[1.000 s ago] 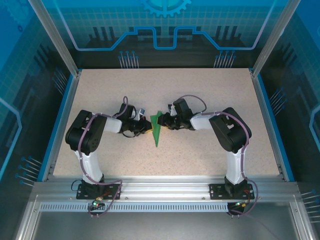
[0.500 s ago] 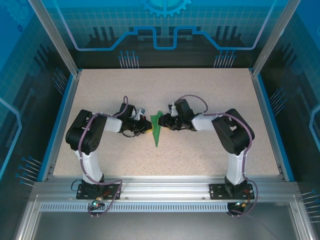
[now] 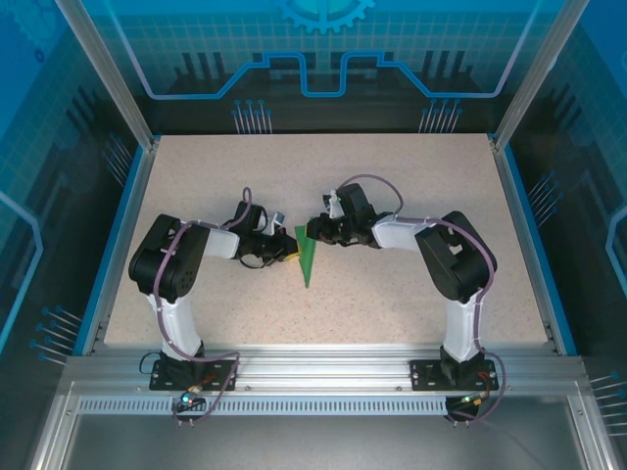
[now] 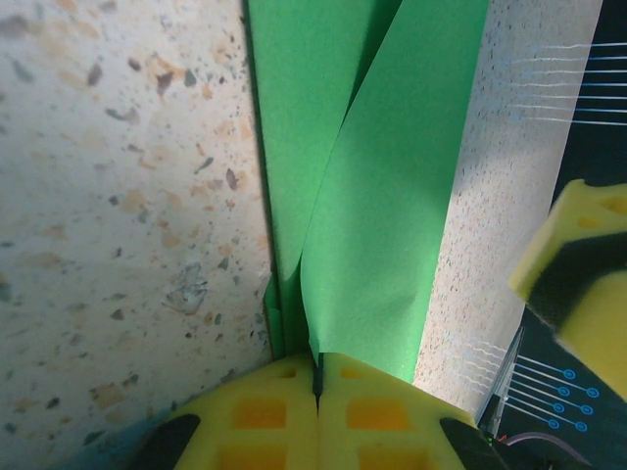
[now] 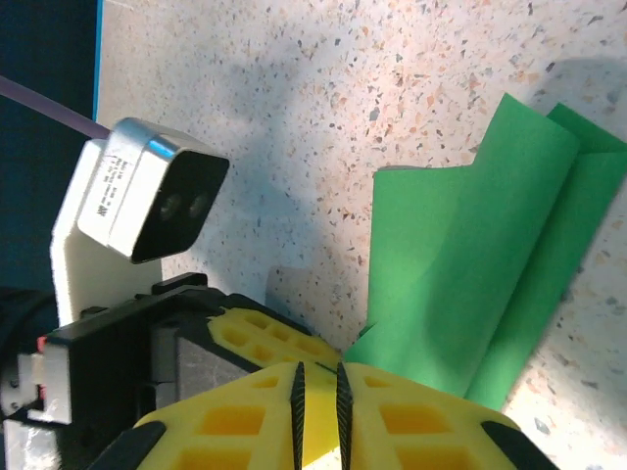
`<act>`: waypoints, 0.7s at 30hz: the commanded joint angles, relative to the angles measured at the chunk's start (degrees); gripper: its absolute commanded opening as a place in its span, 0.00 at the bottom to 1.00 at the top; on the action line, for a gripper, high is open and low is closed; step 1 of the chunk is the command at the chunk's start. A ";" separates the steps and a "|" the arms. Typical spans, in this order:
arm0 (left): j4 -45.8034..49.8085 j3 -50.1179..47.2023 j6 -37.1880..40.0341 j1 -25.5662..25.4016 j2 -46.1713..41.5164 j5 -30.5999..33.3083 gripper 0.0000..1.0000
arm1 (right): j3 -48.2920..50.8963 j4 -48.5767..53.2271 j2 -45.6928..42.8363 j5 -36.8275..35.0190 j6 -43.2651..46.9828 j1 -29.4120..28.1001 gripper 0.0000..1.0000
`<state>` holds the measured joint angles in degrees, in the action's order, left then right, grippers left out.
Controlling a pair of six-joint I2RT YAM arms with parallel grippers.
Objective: Fold a paper plane with a square sheet of paper (fold left side to right side)
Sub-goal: Fold the wing for the fifth time at the center of the table.
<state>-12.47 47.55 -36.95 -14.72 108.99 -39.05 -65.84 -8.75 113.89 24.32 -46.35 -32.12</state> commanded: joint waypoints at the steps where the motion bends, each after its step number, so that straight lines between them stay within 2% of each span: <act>1: 2.13 0.97 2.35 0.39 1.88 2.04 0.00 | -2.44 4.01 2.33 0.83 2.01 -0.93 0.18; 21: 6.19 0.94 2.90 0.39 1.68 6.98 0.00 | -6.18 11.08 6.06 -2.18 4.78 -0.83 0.19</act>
<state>-10.26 48.47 -35.88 -14.74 108.99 -38.11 -70.63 -0.36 118.32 22.92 -42.72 -32.27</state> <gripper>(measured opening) 0.044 0.190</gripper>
